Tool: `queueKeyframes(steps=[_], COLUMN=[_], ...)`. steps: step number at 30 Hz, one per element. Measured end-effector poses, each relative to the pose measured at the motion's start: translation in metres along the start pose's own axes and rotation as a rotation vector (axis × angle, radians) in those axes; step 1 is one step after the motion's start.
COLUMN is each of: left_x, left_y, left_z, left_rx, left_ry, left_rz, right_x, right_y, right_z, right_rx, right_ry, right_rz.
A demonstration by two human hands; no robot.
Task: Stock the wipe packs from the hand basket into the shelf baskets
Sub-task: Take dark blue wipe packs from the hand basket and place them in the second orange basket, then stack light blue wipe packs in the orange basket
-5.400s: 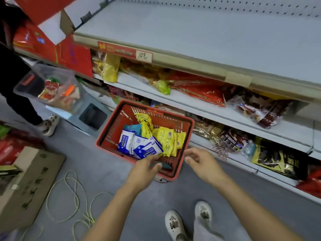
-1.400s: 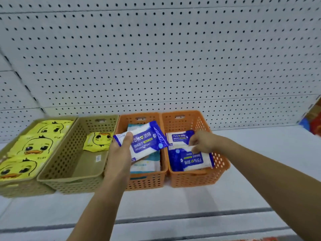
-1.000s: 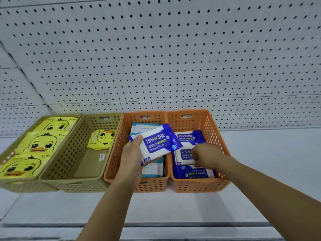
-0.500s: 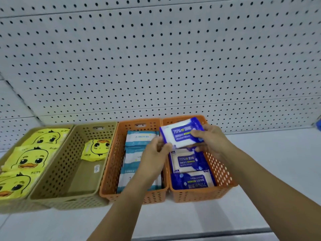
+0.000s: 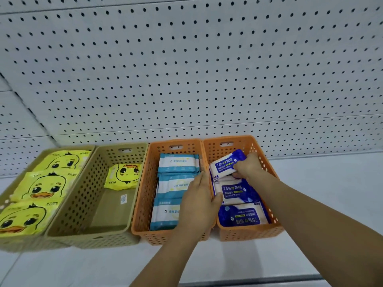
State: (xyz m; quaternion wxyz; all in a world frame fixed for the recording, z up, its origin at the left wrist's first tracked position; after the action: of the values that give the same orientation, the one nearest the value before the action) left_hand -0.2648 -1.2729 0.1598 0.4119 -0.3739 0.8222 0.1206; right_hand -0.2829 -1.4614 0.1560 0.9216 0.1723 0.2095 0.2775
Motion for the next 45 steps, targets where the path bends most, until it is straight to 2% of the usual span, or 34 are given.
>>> queueKeyframes(steps=[3, 6, 8, 14, 18, 21, 24, 27, 29, 32, 38, 42, 45], left_x=[0.001, 0.003, 0.004, -0.009, -0.032, -0.042, -0.051, -0.068, -0.078, -0.091, -0.110, -0.125, -0.141], left_y=[-0.001, -0.002, -0.003, 0.005, 0.040, 0.077, 0.116, 0.165, 0.204, 0.264, 0.374, 0.427, 0.458], left_z=[-0.001, 0.002, 0.004, 0.008, 0.018, 0.035, 0.059, 0.082, 0.098, 0.123, 0.185, 0.237, 0.274], left_rx=[0.013, 0.040, 0.052, 0.121, 0.315, 0.365, 0.449, 0.443, 0.410, 0.300, 0.102, -0.037, -0.140], left_ry=[-0.005, -0.013, -0.018, -0.107, -0.232, -0.216, -0.171, -0.032, -0.030, -0.024, 0.025, 0.028, 0.053], left_rz=[-0.011, -0.003, 0.013, 0.091, -0.018, -0.062, -0.111, -0.114, -0.115, 0.005, 0.182, 0.223, 0.225], right_x=[-0.001, 0.001, 0.001, 0.001, 0.003, 0.009, 0.014, 0.022, 0.032, 0.053, 0.108, 0.147, 0.182], right_y=[0.009, 0.022, 0.032, 0.097, 0.146, 0.185, 0.221, 0.265, 0.300, 0.351, 0.427, 0.466, 0.486], right_z=[-0.001, -0.004, -0.005, -0.017, -0.048, -0.075, -0.107, -0.144, -0.170, -0.208, -0.282, -0.309, -0.313], right_rx=[-0.094, -0.108, -0.135, -0.385, -0.545, -0.718, -0.846, -0.848, -0.831, -0.815, -0.604, -0.514, -0.515], right_ry=[0.207, 0.393, 0.446, 0.571, 0.747, 0.841, 0.759, 0.594, 0.514, 0.469, 0.503, 0.585, 0.656], right_rz=[-0.024, 0.009, 0.025, 0.094, -0.026, -0.156, -0.252, -0.260, -0.256, -0.186, -0.014, 0.131, 0.237])
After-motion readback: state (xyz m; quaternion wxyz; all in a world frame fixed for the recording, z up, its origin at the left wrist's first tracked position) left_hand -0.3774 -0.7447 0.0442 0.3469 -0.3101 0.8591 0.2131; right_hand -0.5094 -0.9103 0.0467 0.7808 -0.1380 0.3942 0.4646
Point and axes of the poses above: each hand's wrist, its own y-axis away from the middle knuckle, its own x-axis out of the palm, z = x × y, the point moved 2 cm from there along -y, towards the middle knuckle
